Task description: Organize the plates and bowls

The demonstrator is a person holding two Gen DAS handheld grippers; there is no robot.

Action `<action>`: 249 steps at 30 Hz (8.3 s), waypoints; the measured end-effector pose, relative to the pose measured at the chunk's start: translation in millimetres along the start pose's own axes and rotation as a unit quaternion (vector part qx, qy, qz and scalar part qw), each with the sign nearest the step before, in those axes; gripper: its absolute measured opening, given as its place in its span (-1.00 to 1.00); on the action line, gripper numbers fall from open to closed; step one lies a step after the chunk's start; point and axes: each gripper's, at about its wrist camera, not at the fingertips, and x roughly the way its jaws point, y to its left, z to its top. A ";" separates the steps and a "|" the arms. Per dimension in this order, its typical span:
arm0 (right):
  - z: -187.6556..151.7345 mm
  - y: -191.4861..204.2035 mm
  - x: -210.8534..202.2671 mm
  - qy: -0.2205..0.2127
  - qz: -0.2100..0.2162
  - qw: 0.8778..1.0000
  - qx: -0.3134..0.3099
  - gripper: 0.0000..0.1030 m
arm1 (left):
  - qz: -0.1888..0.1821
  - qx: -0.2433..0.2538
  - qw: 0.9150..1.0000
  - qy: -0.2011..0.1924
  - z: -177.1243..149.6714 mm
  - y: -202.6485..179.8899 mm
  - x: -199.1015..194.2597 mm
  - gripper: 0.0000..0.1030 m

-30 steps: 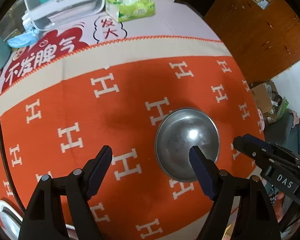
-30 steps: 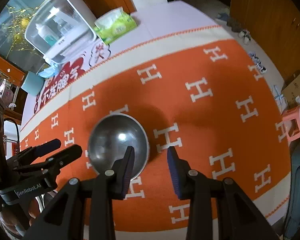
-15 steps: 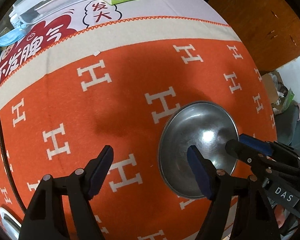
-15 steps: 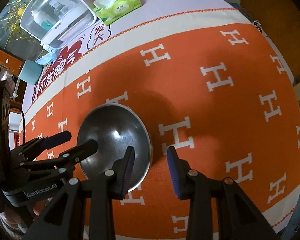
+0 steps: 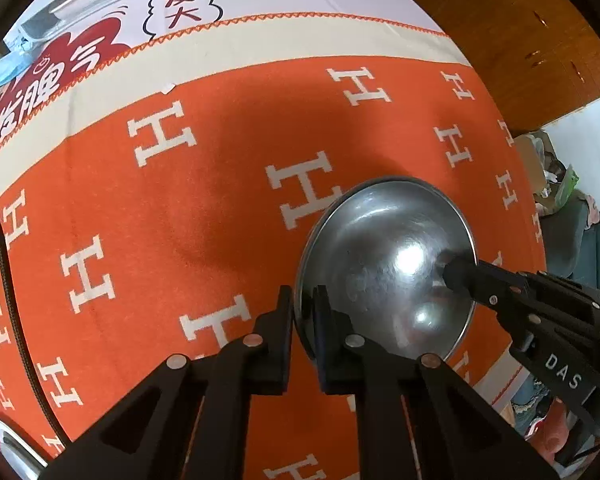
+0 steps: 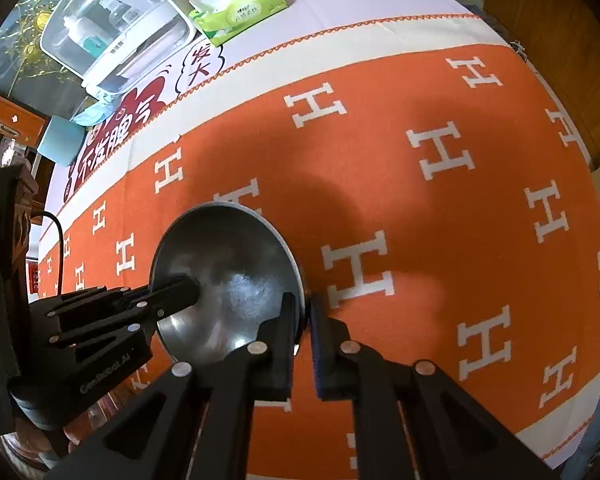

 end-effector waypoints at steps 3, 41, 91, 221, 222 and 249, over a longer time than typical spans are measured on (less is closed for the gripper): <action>-1.6 0.8 -4.4 -0.001 0.006 1.000 -0.001 -0.87 | 0.000 -0.002 1.000 -0.005 -3.3 0.3 -7.7 -0.86; -107.4 147.5 -72.0 -0.029 0.052 0.992 -0.114 -0.87 | 0.037 -0.055 0.995 -0.077 -162.2 83.8 -156.6 -0.83; -165.2 225.3 5.6 0.049 -0.003 0.981 -0.186 -0.87 | 0.056 -0.094 0.994 -0.026 -234.8 160.6 -118.9 -0.72; -148.9 215.8 4.5 0.096 0.083 0.971 -0.202 -0.35 | 0.015 -0.229 0.972 -0.047 -256.1 191.1 -128.8 -0.33; -149.4 218.1 4.0 0.096 0.083 0.970 -0.205 -0.35 | 0.015 -0.230 0.972 -0.050 -258.2 192.5 -130.6 -0.33; -228.3 410.9 46.5 0.090 0.085 0.972 -0.202 -0.35 | 0.039 -0.205 0.977 -0.048 -348.6 374.8 -191.3 -0.32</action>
